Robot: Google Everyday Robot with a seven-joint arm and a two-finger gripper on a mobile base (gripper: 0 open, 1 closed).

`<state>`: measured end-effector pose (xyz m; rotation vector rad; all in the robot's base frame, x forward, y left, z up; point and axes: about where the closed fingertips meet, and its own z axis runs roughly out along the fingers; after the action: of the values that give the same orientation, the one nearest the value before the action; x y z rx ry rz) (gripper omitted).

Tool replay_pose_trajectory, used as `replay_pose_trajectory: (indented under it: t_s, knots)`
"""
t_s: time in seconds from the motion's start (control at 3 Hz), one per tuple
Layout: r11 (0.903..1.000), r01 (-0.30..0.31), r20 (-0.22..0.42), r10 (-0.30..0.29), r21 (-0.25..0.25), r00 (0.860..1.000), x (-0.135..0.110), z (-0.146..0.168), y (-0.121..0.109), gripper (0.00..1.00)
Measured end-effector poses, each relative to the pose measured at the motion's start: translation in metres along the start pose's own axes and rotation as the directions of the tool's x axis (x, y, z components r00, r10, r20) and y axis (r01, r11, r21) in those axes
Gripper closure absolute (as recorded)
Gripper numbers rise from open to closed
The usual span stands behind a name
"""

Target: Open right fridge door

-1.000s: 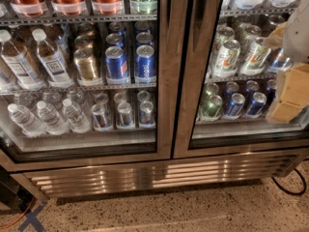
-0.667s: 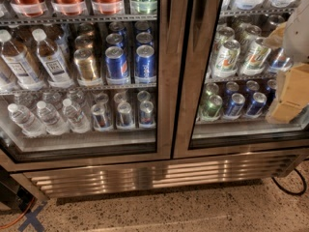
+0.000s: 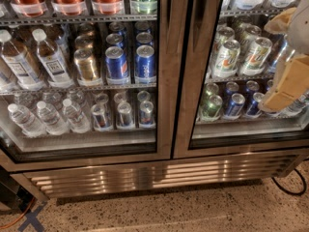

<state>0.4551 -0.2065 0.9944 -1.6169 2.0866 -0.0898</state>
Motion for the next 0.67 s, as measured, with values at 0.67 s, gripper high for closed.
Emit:
replay_pose_trajectory:
  t_s: [0.67]
  knots:
    - [0.9999, 0.006, 0.105, -0.008, 0.015, 0.994, -0.0156, -0.0006, -0.0077, 0.00]
